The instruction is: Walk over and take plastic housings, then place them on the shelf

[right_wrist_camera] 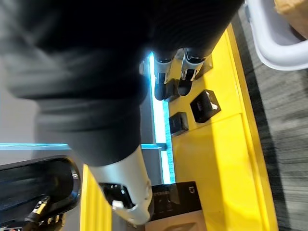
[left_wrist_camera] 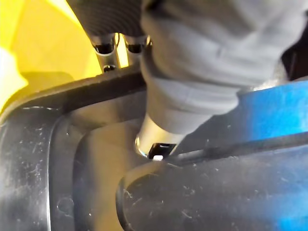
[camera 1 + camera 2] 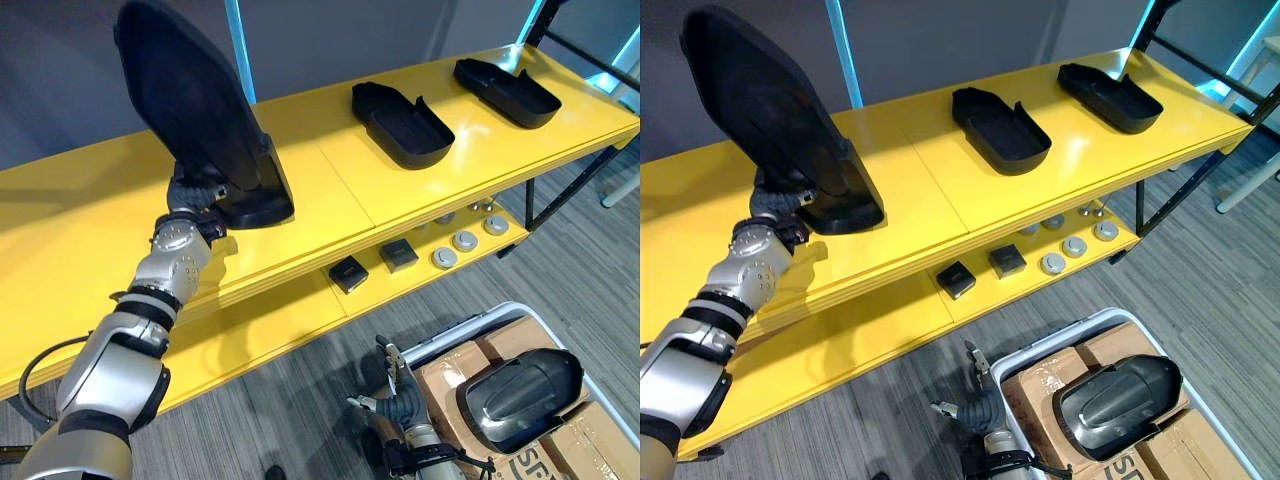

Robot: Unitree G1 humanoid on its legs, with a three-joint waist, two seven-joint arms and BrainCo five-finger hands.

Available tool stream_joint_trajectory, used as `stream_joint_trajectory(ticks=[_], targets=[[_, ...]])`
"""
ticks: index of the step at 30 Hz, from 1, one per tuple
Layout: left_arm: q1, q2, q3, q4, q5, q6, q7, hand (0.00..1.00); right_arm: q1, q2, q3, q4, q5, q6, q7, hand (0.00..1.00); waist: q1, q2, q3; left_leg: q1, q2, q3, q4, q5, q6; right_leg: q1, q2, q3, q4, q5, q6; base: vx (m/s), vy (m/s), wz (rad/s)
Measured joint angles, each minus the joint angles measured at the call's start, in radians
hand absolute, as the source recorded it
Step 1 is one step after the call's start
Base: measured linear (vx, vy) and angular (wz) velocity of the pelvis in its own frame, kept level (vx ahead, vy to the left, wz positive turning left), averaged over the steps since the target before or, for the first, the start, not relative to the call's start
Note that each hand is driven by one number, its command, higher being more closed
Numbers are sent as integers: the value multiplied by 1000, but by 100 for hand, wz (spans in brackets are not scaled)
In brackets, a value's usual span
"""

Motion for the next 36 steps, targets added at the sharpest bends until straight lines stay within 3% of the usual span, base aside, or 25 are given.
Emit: stream_joint_trajectory(ticks=[1, 2, 7, 14, 29, 36], targets=[[-28, 0, 4, 31, 2, 10, 12, 100, -13, -2, 3, 0, 0, 0, 1, 0, -6, -4, 5, 0, 0, -2, -1, 2, 0, 0, 0, -1, 0, 1, -1, -2, 27, 3], [-38, 1, 8, 45, 2, 14, 16, 0, -19, -4, 6, 0, 0, 0, 1, 0, -9, -7, 7, 0, 0, -1, -2, 4, 0, 0, 0, -1, 0, 2, -2, 0, 0, 0], [-95, 2, 30, 87, 41, 55, 53, 0, -26, -9, 18, 0, 0, 0, 9, 0, -17, -19, 23, -2, 0, 0, -13, 10, 0, -10, 2, 0, 0, 8, -3, -7, 34, -2], [-107, 3, 69, 87, 58, 74, 79, 0, -25, -11, 19, 0, -1, 0, 11, 0, -18, -25, 38, -3, 0, 4, -23, 10, 0, -13, 2, 5, -17, 21, -3, 4, 45, -3], [-129, -1, 125, 86, 62, 78, 125, 0, -21, -18, 45, 0, -40, 0, 11, 0, -20, -29, 47, -2, 0, 2, -23, 10, 0, -9, 2, 4, -21, 22, -1, 11, 47, 0], [-123, -23, 200, 57, 142, 79, 176, 0, -21, -19, 49, 0, -41, 0, 11, 0, -19, -31, 47, 1, 0, -3, -23, 10, 0, -1, 2, 1, -27, 27, 0, 0, 48, 2]])
